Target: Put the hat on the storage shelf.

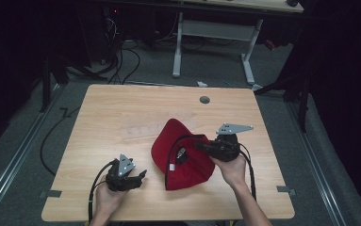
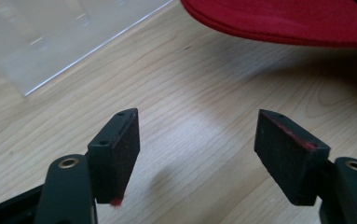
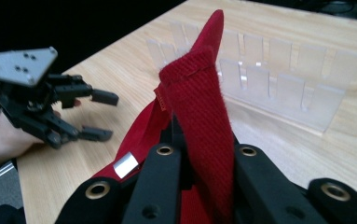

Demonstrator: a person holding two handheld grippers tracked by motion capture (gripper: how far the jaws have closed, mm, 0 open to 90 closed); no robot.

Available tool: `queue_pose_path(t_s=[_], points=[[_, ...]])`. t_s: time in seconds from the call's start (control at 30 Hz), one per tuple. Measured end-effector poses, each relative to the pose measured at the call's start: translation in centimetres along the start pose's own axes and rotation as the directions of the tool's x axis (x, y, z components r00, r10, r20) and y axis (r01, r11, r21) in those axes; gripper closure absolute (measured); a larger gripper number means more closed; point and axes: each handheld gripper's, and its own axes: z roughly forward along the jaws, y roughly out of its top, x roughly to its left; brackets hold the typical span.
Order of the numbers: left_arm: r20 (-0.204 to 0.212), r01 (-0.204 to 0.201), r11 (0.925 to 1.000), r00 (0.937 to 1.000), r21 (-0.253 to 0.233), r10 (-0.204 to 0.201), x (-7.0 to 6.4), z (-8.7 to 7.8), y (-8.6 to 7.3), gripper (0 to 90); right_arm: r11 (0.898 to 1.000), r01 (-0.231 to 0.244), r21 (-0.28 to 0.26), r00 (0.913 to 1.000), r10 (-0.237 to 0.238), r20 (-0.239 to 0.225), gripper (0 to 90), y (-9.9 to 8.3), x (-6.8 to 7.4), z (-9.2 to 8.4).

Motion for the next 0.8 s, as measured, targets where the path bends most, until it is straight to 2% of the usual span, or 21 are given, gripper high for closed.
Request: queue_pose_path(t_s=[0.1, 0.2, 0.33, 0.53, 0.67, 0.7, 0.8], points=[[0.02, 0.002, 0.9999, 0.9998, -0.01, -0.001, -0.6, 0.4, 0.1, 31.3, 1.0, 0.0, -0.011, 1.0, 0.0, -0.008, 85.9, 0.6, 0.3, -0.3], [0.025, 0.014, 0.9999, 0.9996, 0.002, -0.014, -1.2, 1.0, 0.2, 31.0, 1.0, -0.005, -0.02, 0.9998, 0.005, -0.02, 85.8, 1.1, 0.6, -0.4], [0.024, 0.01, 0.9999, 0.9997, -0.003, -0.01, -1.7, 1.4, 0.2, 27.5, 1.0, -0.006, -0.026, 0.9994, 0.005, -0.034, 85.9, 1.6, 0.9, -0.4], [0.053, 0.062, 0.997, 0.9968, -0.047, -0.06, -2.4, 1.4, 0.9, 24.8, 0.999, -0.022, -0.03, 0.9982, 0.02, -0.057, 85.8, 2.1, 1.3, 0.0], [0.058, 0.059, 0.9955, 0.9968, -0.074, -0.055, -2.7, 1.1, 1.4, 22.6, 1.0, -0.024, -0.007, 0.9987, 0.024, -0.046, 85.7, 2.0, 1.4, 0.2], [0.053, 0.048, 0.996, 0.9976, -0.076, -0.044, -2.8, 1.1, 1.4, 22.3, 1.0, -0.026, -0.006, 0.9988, 0.026, -0.041, 85.7, 1.9, 1.4, 0.2], [0.053, 0.049, 0.9953, 0.9976, -0.084, -0.044, -2.9, 1.1, 1.6, 20.9, 0.999, -0.035, -0.009, 0.9985, 0.035, -0.041, 85.7, 1.7, 1.2, 0.1]])
